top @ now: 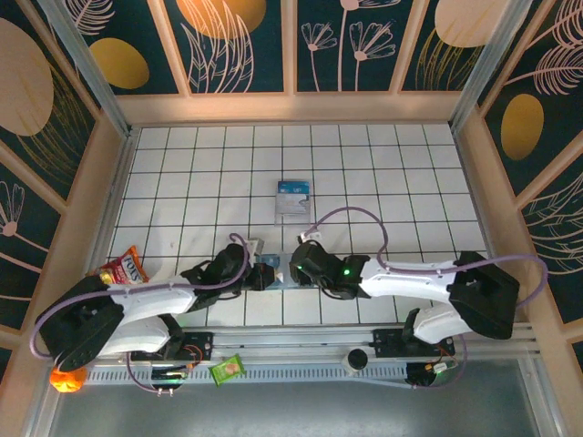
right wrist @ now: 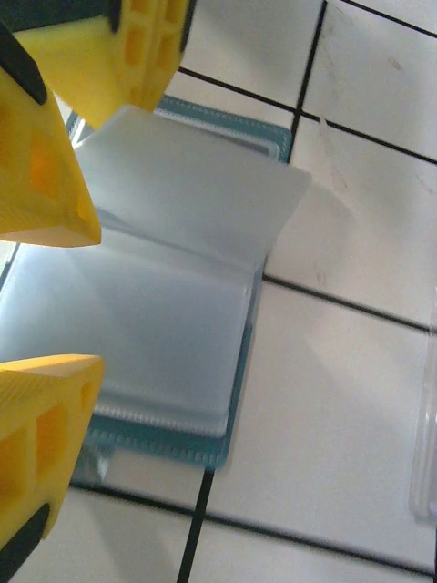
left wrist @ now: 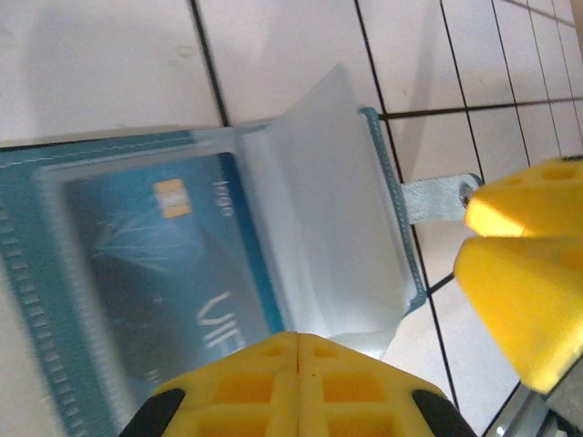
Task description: Take the credit cards out of the card holder
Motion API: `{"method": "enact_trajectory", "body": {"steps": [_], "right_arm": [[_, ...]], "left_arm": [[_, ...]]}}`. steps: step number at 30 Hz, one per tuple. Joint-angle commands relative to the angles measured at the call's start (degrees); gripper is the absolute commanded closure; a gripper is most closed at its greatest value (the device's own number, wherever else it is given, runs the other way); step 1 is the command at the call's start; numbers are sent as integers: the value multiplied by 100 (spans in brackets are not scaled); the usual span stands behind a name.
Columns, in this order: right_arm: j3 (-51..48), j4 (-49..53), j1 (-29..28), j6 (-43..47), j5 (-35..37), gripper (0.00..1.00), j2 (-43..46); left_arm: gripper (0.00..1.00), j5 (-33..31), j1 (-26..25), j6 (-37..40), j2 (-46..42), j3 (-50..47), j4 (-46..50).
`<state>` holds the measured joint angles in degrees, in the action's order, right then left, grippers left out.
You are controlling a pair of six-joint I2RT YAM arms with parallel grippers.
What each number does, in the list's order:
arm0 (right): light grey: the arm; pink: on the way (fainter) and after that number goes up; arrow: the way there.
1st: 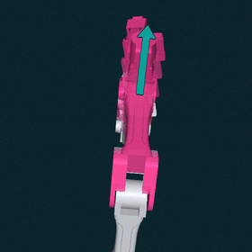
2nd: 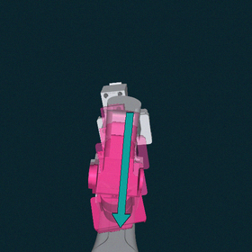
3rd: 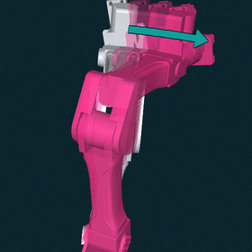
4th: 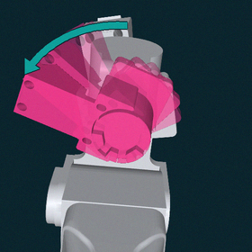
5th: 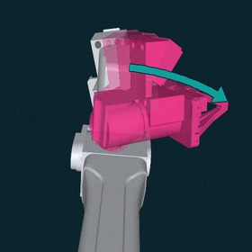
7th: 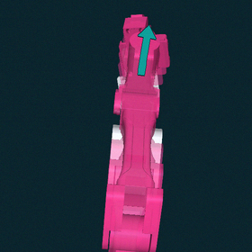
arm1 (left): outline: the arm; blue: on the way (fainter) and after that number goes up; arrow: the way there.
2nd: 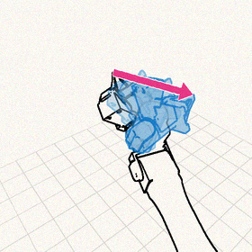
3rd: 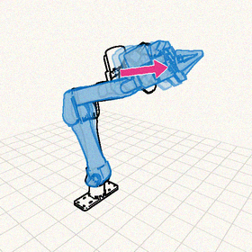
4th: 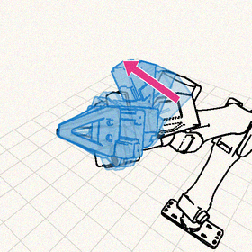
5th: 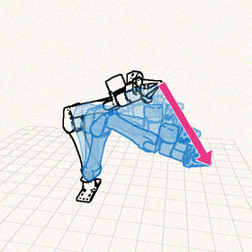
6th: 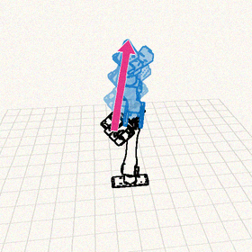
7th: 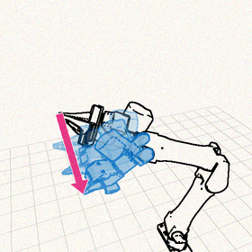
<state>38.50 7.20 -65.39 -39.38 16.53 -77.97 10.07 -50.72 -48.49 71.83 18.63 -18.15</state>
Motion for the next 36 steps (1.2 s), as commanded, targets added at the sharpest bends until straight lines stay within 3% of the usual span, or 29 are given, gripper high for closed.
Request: {"method": "enact_trajectory", "body": {"steps": [1, 8, 14, 16, 18, 21, 30, 36], "right_arm": [[-200, 303, 209, -211, 412, 64, 523], [-433, 530, 563, -185, 455, 64, 1163], [-341, 78, 588, 275, -258, 66, 1090], [-239, -90, 589, 457, -678, 71, 904], [-93, -229, 579, 641, -1095, 83, 626], [104, -318, 493, 784, -1448, 93, 155], [194, -255, 199, 633, -1595, 99, -950], [85, -67, 48, 370, -1389, 100, -1115]], "left_arm": [[95, 349, -225, -19, 520, 309, -357], [92, 806, -623, 101, 1301, 902, -480], [92, -145, -601, 114, 464, 793, 71], [89, -514, -544, 86, 25, 652, 293], [88, -682, -338, 35, -322, 409, 470], [94, -652, 11, 4, -559, 36, 477], [94, -805, 123, 145, -368, -163, 345], [94, -749, 159, 193, -275, -193, 175]]}}
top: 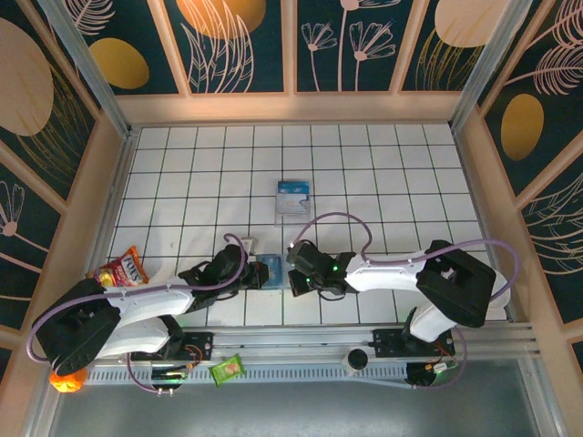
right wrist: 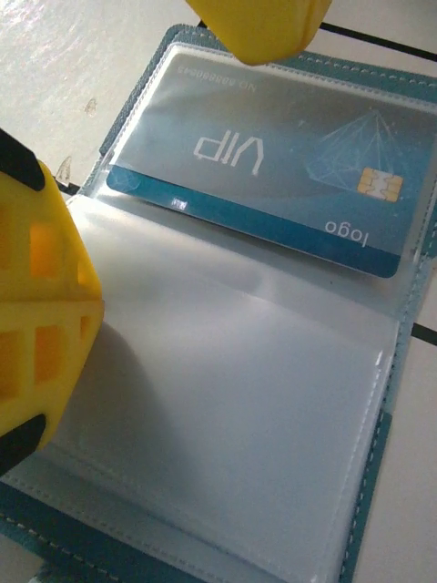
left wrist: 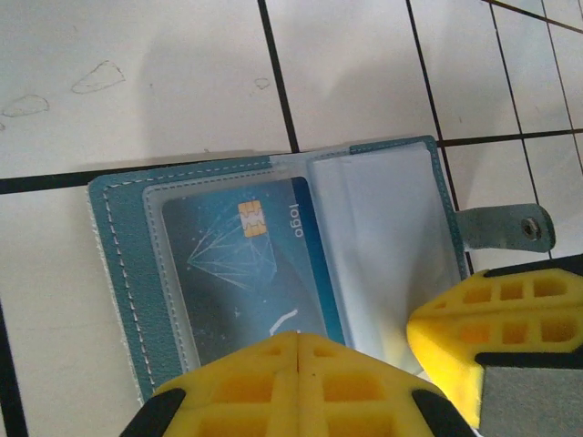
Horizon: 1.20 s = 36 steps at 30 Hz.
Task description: Take the credit cards out of the card holder
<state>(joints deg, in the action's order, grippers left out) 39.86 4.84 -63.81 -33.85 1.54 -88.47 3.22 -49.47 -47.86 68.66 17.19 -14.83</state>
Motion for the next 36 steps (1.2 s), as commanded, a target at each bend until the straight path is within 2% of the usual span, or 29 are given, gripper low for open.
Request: {"method": "enact_trajectory", "body": {"steps": [1, 4, 8, 12, 15, 17, 36], "right_arm": [[-13, 212, -122, -177, 162, 100, -51], [173, 272, -150, -26, 289, 100, 157], [513, 221, -120, 212, 199, 93, 462], [708, -100, 217, 60, -705, 86, 288], [735, -437, 498, -314, -1297, 74, 28], [768, -561, 596, -505, -1533, 71, -125], [1039, -604, 623, -784, -1683, 68, -879]], "left_arm": [[94, -71, 45, 143, 40, -49, -156], [95, -113, 52, 157, -1, -63, -109], [95, -192, 79, 189, -117, -115, -58], [95, -251, 101, 202, -39, -133, -71], [94, -218, 111, 202, 47, -150, -161], [94, -233, 106, 207, 102, -156, -163], [98, -278, 110, 149, 201, -424, -143]]}}
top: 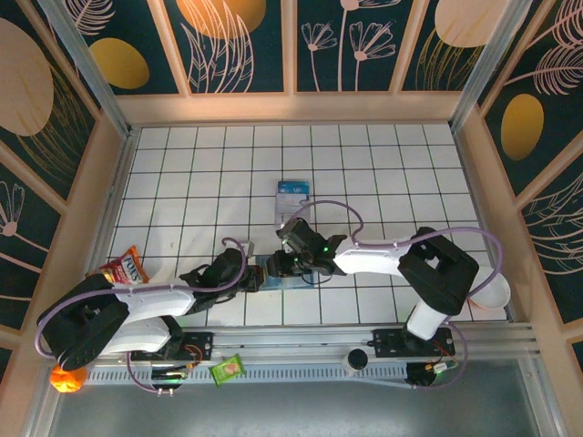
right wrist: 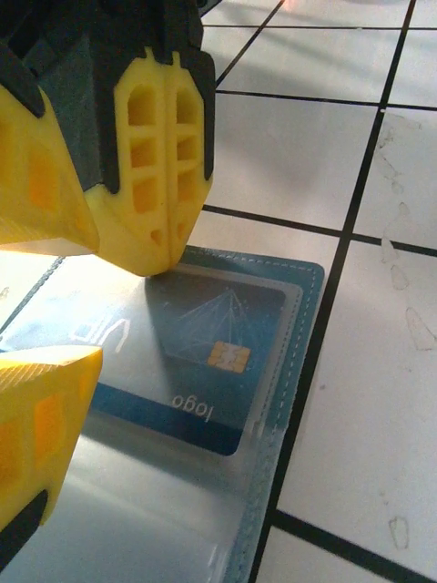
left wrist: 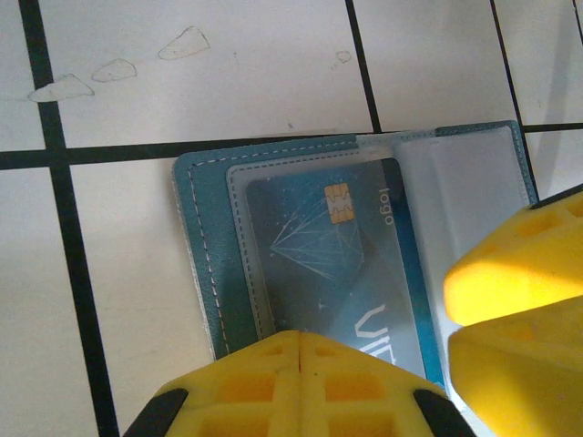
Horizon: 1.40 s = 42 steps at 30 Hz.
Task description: Take the credit cards out of the card holder
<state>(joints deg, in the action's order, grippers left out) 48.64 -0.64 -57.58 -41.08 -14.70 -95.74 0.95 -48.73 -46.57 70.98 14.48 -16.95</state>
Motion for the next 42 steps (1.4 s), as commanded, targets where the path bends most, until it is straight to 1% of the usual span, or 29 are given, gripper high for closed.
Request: {"method": "enact_trajectory", "body": {"steps": [1, 7, 15, 27, 31, 35, 37, 42], "right_arm": [[178, -30, -5, -58, -47, 68, -191], [277, 232, 10, -24, 180, 68, -311], [233, 394, 10, -3, 242, 68, -477], [223, 884, -81, 6, 1125, 69, -239], [180, 868, -110, 13, 1288, 68, -128], [186, 751, -153, 116, 1288, 67, -82], [206, 609, -187, 234, 1164, 67, -67], [341, 570, -298, 469, 1276, 66, 126]], "left_arm": [[99, -52, 35, 15, -47, -177, 45], [100, -86, 31, 22, -119, -244, 43], [100, -76, 36, 118, 38, -146, 63], [100, -73, 44, 173, 159, -33, 87], [100, -85, 48, 205, 153, -3, 134], [100, -104, 46, 236, 146, -15, 166], [100, -95, 43, 260, 151, -7, 166], [100, -110, 43, 305, 184, 64, 216]]}}
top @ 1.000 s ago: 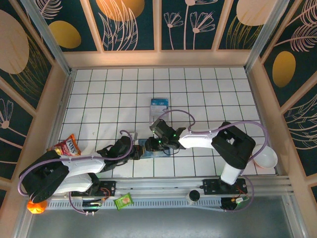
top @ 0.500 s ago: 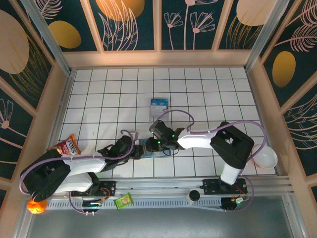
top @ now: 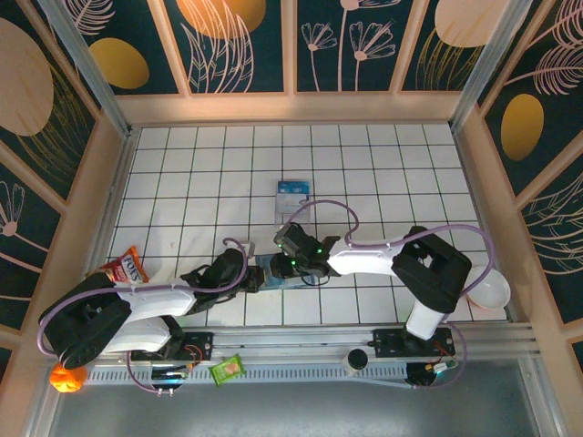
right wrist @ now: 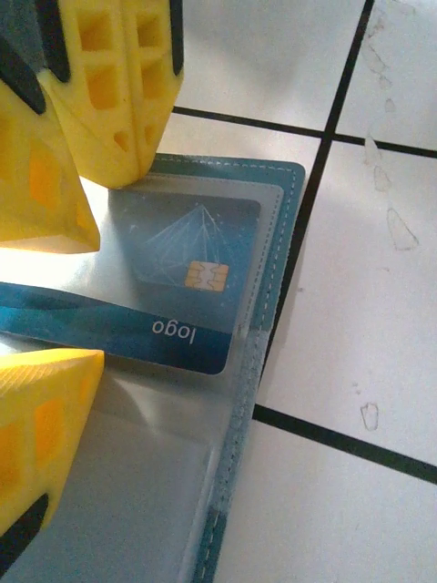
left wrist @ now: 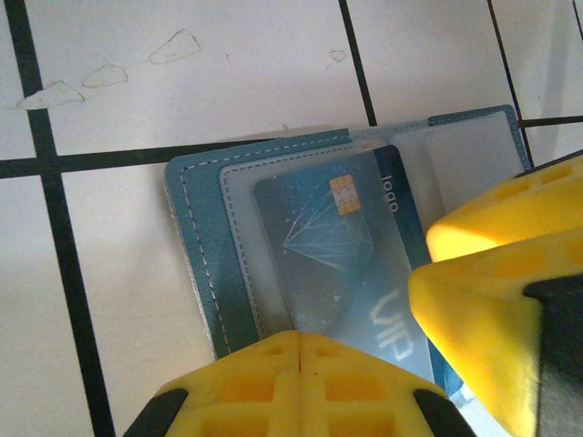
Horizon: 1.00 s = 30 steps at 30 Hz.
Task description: Take the credit cards out of the card holder
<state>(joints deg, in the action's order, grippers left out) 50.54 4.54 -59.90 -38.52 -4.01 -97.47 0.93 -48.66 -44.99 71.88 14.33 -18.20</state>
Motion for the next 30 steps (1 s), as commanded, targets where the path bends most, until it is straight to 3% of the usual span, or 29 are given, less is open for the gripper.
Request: {"method": "enact_trajectory", "body": {"steps": [1, 10, 15, 22, 27, 30], "right_arm": [[166, 64, -58, 200, 208, 67, 308], [87, 110, -38, 106, 262, 68, 334], [52, -38, 115, 186, -239, 68, 254], [-42, -39, 184, 130, -241, 68, 214], [-45, -71, 189, 128, -319, 68, 151], [-56, -83, 192, 127, -337, 68, 142]], "left_arm": [[100, -111, 40, 143, 79, 91, 364], [100, -208, 37, 251, -380, 176, 715], [100, -160, 39, 237, -385, 167, 705], [100, -3, 41, 312, -773, 333, 714], [97, 163, 33, 295, -583, 330, 408], [100, -74, 34, 245, -333, 300, 409]]}}
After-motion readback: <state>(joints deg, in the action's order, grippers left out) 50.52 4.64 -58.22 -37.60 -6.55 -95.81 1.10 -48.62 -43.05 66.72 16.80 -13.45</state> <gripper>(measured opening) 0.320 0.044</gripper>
